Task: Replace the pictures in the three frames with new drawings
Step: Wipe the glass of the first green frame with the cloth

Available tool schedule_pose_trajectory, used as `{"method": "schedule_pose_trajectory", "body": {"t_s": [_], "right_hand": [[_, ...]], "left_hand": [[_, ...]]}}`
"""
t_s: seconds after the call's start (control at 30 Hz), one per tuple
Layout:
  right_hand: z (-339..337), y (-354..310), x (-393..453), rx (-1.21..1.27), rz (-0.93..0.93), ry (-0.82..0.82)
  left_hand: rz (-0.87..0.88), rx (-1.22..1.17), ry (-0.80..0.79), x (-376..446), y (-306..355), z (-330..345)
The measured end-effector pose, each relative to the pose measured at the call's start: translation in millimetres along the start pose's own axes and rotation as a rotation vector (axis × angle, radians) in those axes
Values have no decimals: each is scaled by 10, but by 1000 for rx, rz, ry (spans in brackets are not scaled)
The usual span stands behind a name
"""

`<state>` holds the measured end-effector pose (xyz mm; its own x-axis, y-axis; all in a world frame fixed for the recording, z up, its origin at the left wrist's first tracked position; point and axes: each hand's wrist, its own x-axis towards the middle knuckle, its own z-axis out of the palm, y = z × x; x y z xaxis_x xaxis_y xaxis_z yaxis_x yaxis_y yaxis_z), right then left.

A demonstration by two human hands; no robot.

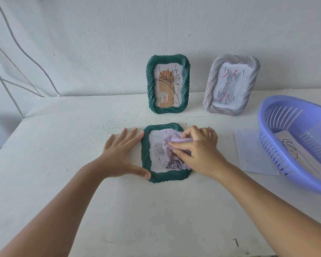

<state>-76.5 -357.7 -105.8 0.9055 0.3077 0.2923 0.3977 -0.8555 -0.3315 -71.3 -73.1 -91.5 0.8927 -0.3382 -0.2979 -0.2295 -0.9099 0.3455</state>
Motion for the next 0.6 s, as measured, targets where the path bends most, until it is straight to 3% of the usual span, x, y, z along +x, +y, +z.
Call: {"method": "schedule_pose_trajectory", "body": {"t_s": [0.1, 0.23, 0.47, 0.6], "right_hand": [[4, 24, 141, -101, 97, 91], [159, -155, 299, -108, 187, 87], [-57, -28, -19, 100, -132, -113], [-78, -20, 93, -28, -49, -28]], "left_hand": [[0, 0, -2, 0, 1, -1], [-1, -5, -2, -1, 6, -2], [-6, -2, -2, -3, -10, -9], [-2, -4, -4, -5, -1, -9]]}}
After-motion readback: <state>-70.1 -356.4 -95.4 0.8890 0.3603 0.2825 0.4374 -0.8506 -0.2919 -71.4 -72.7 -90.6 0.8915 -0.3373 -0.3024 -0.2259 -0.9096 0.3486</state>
